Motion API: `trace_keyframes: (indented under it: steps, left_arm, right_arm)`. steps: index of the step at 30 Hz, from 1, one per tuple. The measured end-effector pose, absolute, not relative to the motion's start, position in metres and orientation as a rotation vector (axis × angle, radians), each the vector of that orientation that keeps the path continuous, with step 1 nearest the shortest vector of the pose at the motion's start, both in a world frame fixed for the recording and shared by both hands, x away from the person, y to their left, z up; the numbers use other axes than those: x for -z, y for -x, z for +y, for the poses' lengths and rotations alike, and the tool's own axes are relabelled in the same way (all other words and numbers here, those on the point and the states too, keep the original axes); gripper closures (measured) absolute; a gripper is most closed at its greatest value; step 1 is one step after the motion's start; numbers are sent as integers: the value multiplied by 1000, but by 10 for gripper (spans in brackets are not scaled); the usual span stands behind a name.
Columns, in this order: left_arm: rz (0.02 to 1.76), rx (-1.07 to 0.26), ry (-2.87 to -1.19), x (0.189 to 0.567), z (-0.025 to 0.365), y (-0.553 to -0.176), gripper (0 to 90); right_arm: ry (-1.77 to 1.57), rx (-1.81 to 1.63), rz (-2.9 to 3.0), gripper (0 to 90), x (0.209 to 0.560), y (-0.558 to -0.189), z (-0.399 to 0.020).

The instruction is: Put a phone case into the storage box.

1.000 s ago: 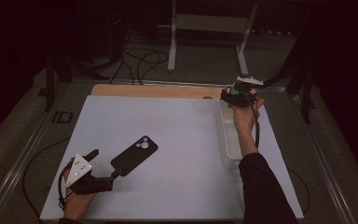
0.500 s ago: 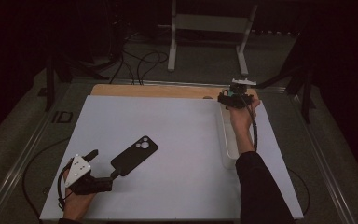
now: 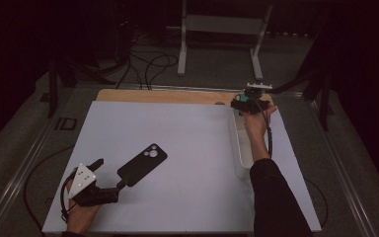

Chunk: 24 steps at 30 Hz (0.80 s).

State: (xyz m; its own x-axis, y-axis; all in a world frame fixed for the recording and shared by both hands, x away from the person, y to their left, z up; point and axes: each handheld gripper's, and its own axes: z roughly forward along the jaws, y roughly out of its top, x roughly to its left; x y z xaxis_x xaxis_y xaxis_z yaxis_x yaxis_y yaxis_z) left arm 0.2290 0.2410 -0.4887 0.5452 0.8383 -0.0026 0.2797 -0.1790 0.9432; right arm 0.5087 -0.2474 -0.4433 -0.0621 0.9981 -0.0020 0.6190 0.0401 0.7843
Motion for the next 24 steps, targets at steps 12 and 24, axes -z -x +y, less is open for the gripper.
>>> trace_keyframes:
  steps: [12,24]
  left_arm:
    - [941,-664,-1727,489,241,-229,0]
    - [942,-665,-1731,489,241,-229,0]
  right_arm:
    - [-1602,-907,1743,95,433,-501,-247]
    - [-1526,-1035,1812,95,420,-480,-236]
